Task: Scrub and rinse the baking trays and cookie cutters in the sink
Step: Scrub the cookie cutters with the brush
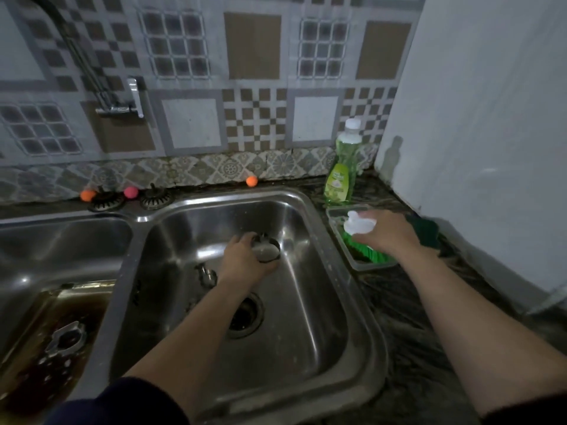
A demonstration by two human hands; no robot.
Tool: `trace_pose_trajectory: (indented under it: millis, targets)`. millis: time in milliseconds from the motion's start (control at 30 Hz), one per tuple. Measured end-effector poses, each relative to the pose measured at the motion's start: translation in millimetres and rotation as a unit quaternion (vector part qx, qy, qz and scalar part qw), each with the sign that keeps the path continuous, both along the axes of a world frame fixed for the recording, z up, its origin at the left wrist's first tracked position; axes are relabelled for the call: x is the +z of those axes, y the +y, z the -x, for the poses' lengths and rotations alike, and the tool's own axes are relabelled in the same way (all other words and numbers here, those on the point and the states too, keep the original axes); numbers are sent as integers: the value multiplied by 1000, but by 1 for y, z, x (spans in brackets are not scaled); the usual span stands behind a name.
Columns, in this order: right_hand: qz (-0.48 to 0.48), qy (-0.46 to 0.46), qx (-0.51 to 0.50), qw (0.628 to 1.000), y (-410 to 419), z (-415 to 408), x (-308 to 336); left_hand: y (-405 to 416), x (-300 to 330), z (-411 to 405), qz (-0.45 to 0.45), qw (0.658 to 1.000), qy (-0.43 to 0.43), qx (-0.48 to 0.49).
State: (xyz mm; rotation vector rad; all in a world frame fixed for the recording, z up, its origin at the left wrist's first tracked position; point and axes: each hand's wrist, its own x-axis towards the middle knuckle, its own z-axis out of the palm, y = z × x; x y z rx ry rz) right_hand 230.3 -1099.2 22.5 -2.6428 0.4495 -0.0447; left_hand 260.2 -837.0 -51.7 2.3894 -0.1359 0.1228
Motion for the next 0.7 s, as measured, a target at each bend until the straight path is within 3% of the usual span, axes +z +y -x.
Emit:
trace_pose_trajectory:
  millis: [100,200,267,333,567,700]
  targets:
    - [-5,-83,-25,996,9,1,12,-2,6,3,-9,1000,-20,-20]
    - [-71,-154,36,985,42,14,17,2,14,3,-19,999,-36,-25]
    - [-117,-150,107,976,76,28,8,2,19,3,-36,997,-55,-26]
    - [-101,-149,155,971,101,28,-8,-1,23,5,-59,996,-61,-42]
    - [-93,-150,200,964,123,25,-19,29,31,9,-95,993,-65,25]
    - [-117,-175,184,960,132,12,-10,27,28,19,-105,990,-93,6]
